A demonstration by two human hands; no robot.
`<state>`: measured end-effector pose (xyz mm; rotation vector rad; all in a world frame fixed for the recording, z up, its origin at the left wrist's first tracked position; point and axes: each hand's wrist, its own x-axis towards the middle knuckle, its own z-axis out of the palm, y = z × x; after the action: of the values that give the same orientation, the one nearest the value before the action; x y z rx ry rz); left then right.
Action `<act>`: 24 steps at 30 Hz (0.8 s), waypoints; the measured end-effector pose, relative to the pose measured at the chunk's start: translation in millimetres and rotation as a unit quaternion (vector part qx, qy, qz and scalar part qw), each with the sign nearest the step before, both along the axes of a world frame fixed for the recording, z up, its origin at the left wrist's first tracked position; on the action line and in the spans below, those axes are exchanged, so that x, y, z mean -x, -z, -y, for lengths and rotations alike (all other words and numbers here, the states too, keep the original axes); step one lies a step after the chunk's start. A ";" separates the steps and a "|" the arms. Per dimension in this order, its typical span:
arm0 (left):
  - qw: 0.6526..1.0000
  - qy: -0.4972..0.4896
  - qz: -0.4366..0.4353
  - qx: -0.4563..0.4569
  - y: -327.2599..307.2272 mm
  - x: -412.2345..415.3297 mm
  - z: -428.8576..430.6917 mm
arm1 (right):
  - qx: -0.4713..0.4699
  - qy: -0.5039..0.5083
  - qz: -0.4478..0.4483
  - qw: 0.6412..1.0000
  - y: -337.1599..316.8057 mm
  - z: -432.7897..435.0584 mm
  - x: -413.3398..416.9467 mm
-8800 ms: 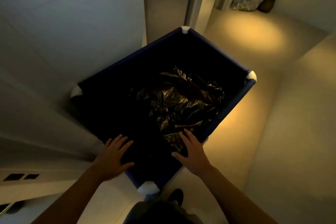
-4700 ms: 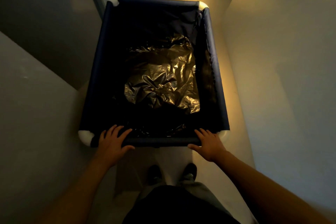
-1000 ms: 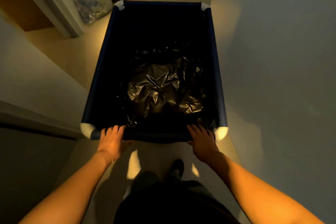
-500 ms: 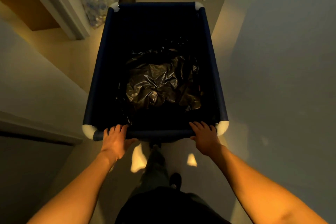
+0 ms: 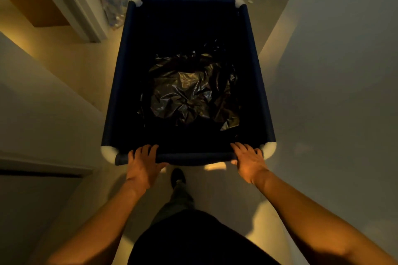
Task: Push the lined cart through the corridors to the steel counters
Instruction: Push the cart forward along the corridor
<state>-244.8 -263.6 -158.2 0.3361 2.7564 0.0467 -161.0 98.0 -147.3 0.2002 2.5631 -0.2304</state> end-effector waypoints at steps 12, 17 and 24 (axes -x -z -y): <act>0.999 0.025 -0.007 -0.030 4.4 -6.4 6.4 | -0.031 0.013 0.019 0.999 -16.8 13.1 0.0; 0.999 0.024 0.003 -0.046 2.7 -3.7 12.6 | -0.030 0.024 0.029 0.999 -19.7 18.8 0.7; 0.997 0.023 0.046 -0.059 0.8 12.8 27.1 | -0.048 0.020 0.029 0.998 -20.6 25.9 1.7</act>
<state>-257.5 -290.7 -159.1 0.4171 2.6604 0.2075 -162.7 72.1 -126.7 0.2909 2.5157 -0.1154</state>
